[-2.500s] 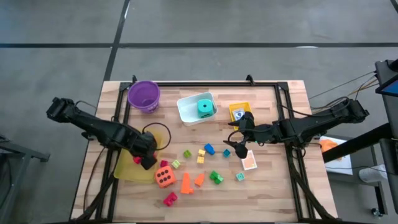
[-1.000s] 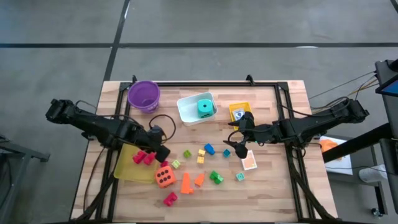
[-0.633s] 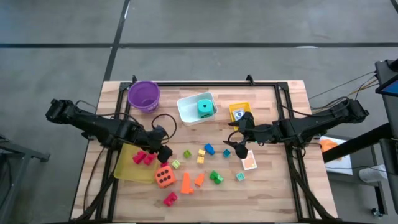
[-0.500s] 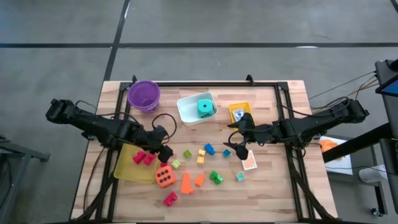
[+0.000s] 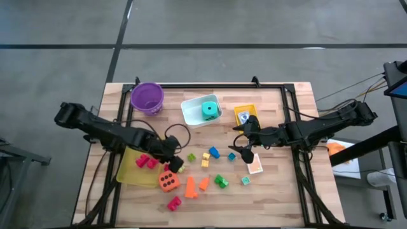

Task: Pick & Place Toys
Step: Put the orange dice into the white bin

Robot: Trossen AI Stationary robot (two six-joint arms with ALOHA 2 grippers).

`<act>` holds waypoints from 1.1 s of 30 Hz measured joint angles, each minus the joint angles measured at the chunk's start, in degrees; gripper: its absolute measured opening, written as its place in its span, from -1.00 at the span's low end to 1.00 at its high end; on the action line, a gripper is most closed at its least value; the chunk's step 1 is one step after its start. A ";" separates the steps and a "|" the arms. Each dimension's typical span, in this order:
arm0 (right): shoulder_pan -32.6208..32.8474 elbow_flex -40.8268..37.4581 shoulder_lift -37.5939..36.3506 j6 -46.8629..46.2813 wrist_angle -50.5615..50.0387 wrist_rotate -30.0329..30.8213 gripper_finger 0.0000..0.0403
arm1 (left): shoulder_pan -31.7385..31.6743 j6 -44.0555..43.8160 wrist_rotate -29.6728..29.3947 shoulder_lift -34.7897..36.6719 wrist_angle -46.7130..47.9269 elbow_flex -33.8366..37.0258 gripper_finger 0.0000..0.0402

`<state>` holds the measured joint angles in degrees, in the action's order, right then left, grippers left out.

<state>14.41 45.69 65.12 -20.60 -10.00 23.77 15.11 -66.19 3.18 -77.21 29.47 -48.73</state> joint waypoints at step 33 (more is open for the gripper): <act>-0.02 0.01 0.00 0.03 0.15 -0.28 0.98 | 8.10 12.05 -4.10 -0.63 13.27 -10.60 0.26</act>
<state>14.39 45.70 65.12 -20.57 -9.85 23.49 23.22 -54.14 -0.92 -77.84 42.75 -59.33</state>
